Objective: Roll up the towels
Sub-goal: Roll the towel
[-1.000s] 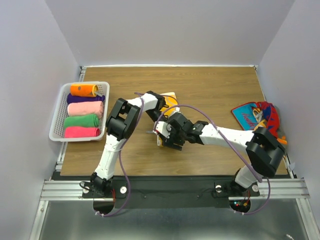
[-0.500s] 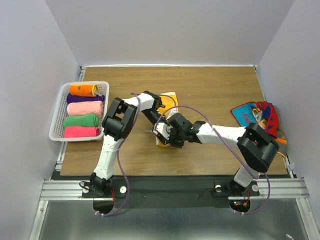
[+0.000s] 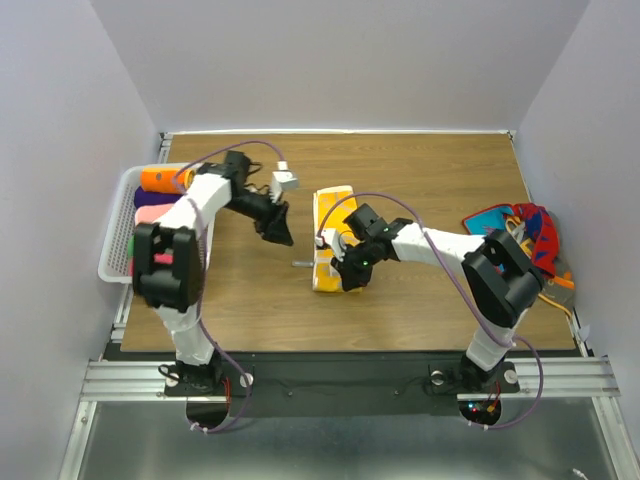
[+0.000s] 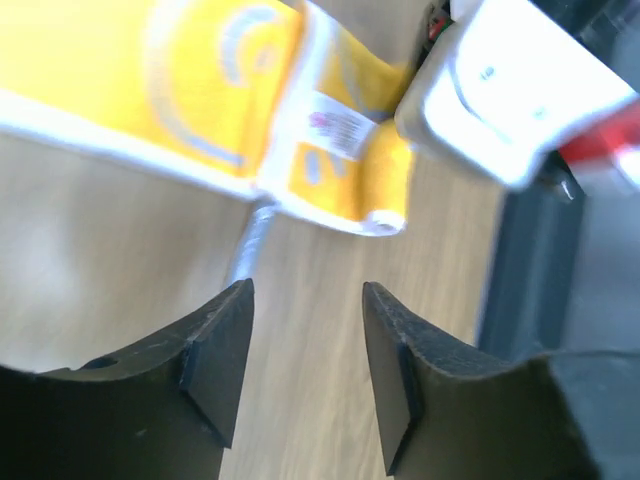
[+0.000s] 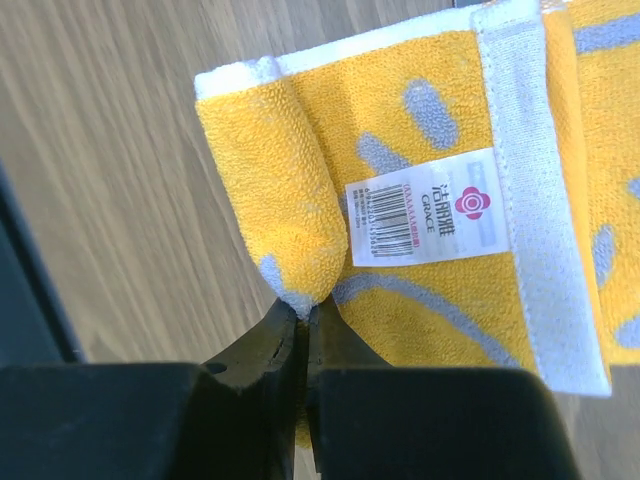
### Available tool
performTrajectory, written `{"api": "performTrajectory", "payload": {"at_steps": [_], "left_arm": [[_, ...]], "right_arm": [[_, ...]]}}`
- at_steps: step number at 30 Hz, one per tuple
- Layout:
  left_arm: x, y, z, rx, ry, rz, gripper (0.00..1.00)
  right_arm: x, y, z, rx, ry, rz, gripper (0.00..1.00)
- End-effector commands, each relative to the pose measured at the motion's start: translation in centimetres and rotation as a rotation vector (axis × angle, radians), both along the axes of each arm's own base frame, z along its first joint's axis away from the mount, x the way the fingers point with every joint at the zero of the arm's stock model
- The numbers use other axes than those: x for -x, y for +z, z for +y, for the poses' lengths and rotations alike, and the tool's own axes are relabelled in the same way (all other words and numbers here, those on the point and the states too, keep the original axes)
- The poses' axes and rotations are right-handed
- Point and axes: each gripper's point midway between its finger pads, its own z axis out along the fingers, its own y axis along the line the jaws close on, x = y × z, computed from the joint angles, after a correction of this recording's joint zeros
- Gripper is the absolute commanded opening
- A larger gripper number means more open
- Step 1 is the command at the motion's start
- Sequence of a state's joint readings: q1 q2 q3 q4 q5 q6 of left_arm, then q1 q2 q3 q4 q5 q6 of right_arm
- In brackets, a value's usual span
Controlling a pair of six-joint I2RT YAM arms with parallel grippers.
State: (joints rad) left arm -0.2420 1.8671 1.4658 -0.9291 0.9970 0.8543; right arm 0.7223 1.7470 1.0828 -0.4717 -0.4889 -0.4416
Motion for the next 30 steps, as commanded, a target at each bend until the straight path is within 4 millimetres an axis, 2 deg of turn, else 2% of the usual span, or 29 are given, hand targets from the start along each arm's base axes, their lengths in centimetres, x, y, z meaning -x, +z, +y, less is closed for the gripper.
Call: {"api": "performTrajectory", "payload": {"at_steps": [1,2,3,4,5,6,7,8,9,10,11,12,13,14,16,17,21,26,28,30], "left_arm": [[-1.3,2.2,2.9,0.058,0.174,-0.121,0.60],[-1.9,4.0,3.3,0.077,0.215,-0.203,0.61],[-1.5,3.2,4.1,0.045,0.244,-0.214,0.62],[-1.3,3.5,4.3,0.038,0.249,-0.252,0.62],[-1.2,5.1,4.4,0.047,0.239,-0.359,0.64],[-0.5,4.1,4.6,0.004,0.241,-0.386,0.66],[-0.2,4.4,4.5,-0.010,0.226,-0.444,0.67],[0.3,5.8,4.3,-0.016,0.176,-0.586,0.69],[0.8,3.9,5.0,-0.109,0.179,-0.625,0.71],[1.4,3.5,4.5,-0.145,0.148,-0.689,0.71],[3.3,4.2,2.5,-0.138,0.062,-0.787,0.74],[4.0,2.5,2.5,-0.203,0.010,-0.858,0.76],[4.7,2.1,1.9,-0.215,-0.016,-0.902,0.77],[6.1,3.0,-0.3,-0.171,-0.075,-0.990,0.80],[6.8,1.7,-0.6,-0.222,-0.120,-1.044,0.82],[7.7,1.5,-2.2,-0.204,-0.172,-1.074,0.82],[7.7,0.7,-4.5,-0.229,-0.237,-1.148,0.85],[7.5,-0.9,-7.1,-0.237,-0.330,-1.194,0.86],[7.6,-1.3,-7.7,-0.235,-0.360,-1.194,0.86],[7.2,-2.7,-7.9,-0.271,-0.386,-1.181,0.84]], "right_arm": [[0.1,1.8,0.9,-0.081,-0.018,0.164,0.01],[0.2,2.1,1.1,-0.101,-0.016,0.194,0.01],[0.1,1.5,0.7,-0.090,-0.033,0.237,0.01],[-0.4,2.0,1.1,-0.109,-0.033,0.251,0.00],[-0.4,1.9,1.1,-0.109,-0.036,0.276,0.01],[-0.4,1.2,0.8,-0.091,-0.052,0.326,0.01],[-0.8,1.7,1.3,-0.115,-0.050,0.353,0.01],[-0.9,1.7,1.3,-0.119,-0.056,0.380,0.01],[-0.9,1.5,1.1,-0.112,-0.069,0.418,0.02],[-1.1,1.3,1.1,-0.110,-0.078,0.442,0.02],[-1.1,0.8,1.3,-0.112,-0.089,0.489,0.03],[-1.4,0.9,1.4,-0.117,-0.100,0.512,0.03],[-1.6,0.9,1.4,-0.123,-0.106,0.532,0.03],[-1.4,0.3,1.5,-0.120,-0.113,0.576,0.04],[-1.8,0.4,1.5,-0.120,-0.126,0.607,0.04],[-1.6,-0.2,1.4,-0.114,-0.128,0.637,0.04],[-1.8,-0.7,1.2,-0.102,-0.141,0.688,0.06],[-1.6,-0.3,1.5,-0.110,-0.153,0.741,0.08],[-1.5,-0.4,1.5,-0.111,-0.161,0.767,0.08],[-1.6,-0.2,1.6,-0.112,-0.164,0.777,0.09]]}}
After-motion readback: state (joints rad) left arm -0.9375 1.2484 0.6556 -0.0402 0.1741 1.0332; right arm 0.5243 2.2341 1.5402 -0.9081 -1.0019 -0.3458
